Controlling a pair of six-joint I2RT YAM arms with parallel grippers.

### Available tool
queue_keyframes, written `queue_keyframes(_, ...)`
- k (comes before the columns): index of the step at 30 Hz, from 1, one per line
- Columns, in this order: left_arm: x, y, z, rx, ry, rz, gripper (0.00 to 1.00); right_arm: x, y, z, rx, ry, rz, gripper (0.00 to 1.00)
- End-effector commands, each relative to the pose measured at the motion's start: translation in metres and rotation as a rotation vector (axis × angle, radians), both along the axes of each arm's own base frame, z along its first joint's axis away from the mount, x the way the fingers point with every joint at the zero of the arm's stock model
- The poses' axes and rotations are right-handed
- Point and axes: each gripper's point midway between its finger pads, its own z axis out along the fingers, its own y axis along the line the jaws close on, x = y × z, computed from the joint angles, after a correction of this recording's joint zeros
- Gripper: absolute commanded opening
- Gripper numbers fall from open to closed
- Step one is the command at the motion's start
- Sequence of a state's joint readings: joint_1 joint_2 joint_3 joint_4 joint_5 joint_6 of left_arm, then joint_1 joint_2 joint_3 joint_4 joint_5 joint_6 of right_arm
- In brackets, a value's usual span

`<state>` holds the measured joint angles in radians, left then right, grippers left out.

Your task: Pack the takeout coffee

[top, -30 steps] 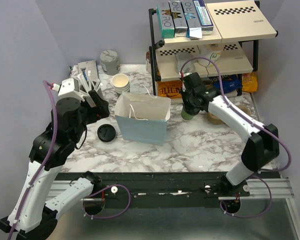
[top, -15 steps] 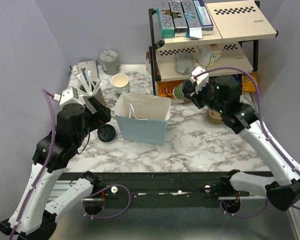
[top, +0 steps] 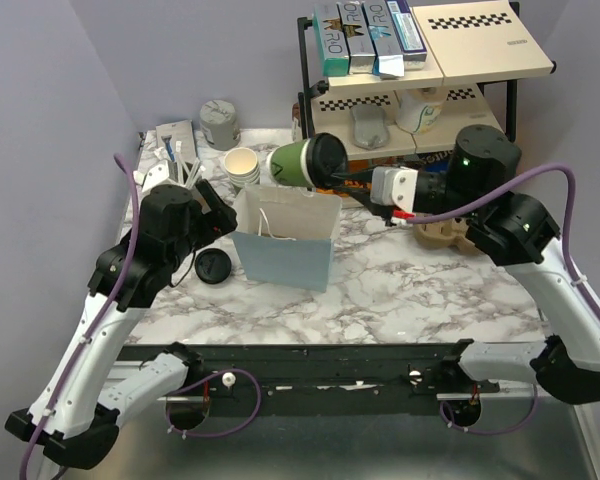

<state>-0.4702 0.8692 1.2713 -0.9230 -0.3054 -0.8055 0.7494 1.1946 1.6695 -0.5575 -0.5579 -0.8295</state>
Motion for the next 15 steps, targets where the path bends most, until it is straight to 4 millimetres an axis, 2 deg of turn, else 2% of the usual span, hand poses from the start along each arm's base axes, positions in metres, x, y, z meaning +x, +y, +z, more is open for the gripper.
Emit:
queue_keyframes(1, 0.002, 0.001, 0.003, -0.015, 0.010, -0.001, 0.99, -0.020, 0.025, -0.029, -0.181, -0.076, 0.235, 0.01)
queue_keyframes(2, 0.000, 0.004, 0.001, -0.008, 0.018, 0.005, 0.99, -0.020, 0.026, -0.018, -0.183, -0.116, 0.238, 0.01)
queue_keyframes(3, -0.001, 0.008, 0.001, -0.009, 0.018, 0.019, 0.99, -0.009, 0.037, -0.028, -0.224, -0.124, 0.247, 0.01)
queue_keyframes(4, -0.003, 0.011, 0.000, -0.005, 0.022, 0.028, 0.99, -0.010, 0.038, -0.040, -0.272, -0.097, 0.263, 0.01)
queue_keyframes(5, -0.005, 0.015, -0.003, 0.004, 0.036, 0.036, 0.99, -0.010, 0.038, -0.028, -0.271, -0.126, 0.261, 0.01)
queue_keyframes(6, -0.008, 0.018, -0.004, 0.006, 0.037, 0.046, 0.99, 0.000, 0.049, -0.045, -0.325, -0.116, 0.277, 0.01)
queue_keyframes(7, -0.009, 0.022, -0.006, 0.013, 0.044, 0.056, 0.99, 0.002, 0.046, -0.055, -0.380, -0.091, 0.270, 0.01)
queue_keyframes(8, -0.010, 0.025, -0.008, 0.018, 0.050, 0.060, 0.99, 0.007, 0.048, -0.060, -0.405, -0.088, 0.263, 0.01)
queue_keyframes(9, -0.011, 0.026, -0.010, 0.019, 0.051, 0.065, 0.99, 0.009, 0.048, -0.054, -0.413, -0.119, 0.264, 0.01)
queue_keyframes(10, -0.012, 0.028, -0.010, 0.022, 0.053, 0.068, 0.99, 0.012, 0.048, -0.069, -0.460, -0.090, 0.275, 0.01)
queue_keyframes(15, -0.010, 0.031, -0.019, 0.035, 0.079, 0.069, 0.99, -0.004, 0.051, -0.076, -0.485, -0.121, 0.384, 0.01)
